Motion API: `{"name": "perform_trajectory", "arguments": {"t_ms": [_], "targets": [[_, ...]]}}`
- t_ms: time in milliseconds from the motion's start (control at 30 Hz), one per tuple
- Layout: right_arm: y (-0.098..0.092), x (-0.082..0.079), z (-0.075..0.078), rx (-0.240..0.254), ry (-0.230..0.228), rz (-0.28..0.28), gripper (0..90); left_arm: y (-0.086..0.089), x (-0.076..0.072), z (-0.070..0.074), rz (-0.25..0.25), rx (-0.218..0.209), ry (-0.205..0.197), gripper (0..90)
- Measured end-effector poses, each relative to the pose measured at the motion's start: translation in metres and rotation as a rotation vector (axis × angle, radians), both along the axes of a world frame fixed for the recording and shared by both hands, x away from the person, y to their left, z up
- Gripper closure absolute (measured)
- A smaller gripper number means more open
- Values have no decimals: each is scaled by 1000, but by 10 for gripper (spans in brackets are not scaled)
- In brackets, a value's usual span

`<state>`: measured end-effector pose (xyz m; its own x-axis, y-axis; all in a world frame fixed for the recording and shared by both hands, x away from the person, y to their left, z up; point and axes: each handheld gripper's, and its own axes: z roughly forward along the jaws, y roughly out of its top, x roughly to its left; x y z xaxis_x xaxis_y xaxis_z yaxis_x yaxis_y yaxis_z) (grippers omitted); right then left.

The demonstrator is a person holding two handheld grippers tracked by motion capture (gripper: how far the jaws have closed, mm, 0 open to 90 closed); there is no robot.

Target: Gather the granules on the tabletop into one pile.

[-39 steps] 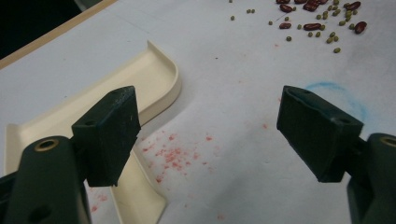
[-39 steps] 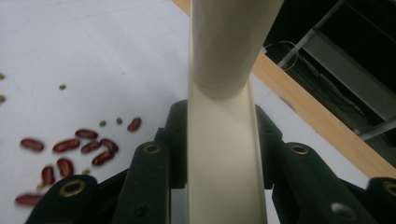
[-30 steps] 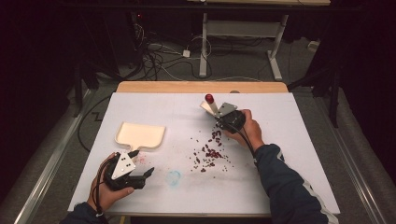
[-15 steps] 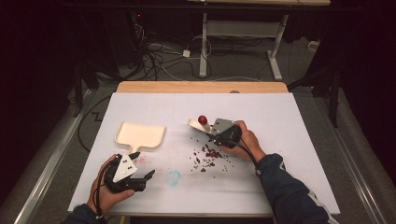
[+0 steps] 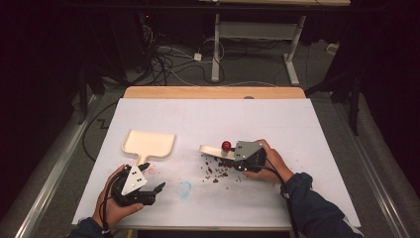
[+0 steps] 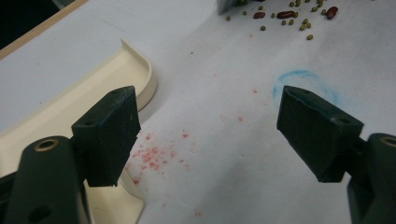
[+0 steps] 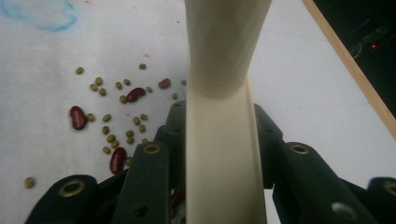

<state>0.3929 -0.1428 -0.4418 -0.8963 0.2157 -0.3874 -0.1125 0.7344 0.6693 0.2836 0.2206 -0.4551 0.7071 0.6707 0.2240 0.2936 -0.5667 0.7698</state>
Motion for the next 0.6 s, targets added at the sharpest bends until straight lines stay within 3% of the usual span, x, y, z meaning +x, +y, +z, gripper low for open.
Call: {"name": "perform_trajectory", "arguments": {"t_ms": [400,600], "targets": [[-10,-4,9,26,-21,-8,677,-2,-1,0,-15,12,-1,205],[-20,-3,21,73,-52,-64,677,-3,-1,1,-14,15,-2,205]]}}
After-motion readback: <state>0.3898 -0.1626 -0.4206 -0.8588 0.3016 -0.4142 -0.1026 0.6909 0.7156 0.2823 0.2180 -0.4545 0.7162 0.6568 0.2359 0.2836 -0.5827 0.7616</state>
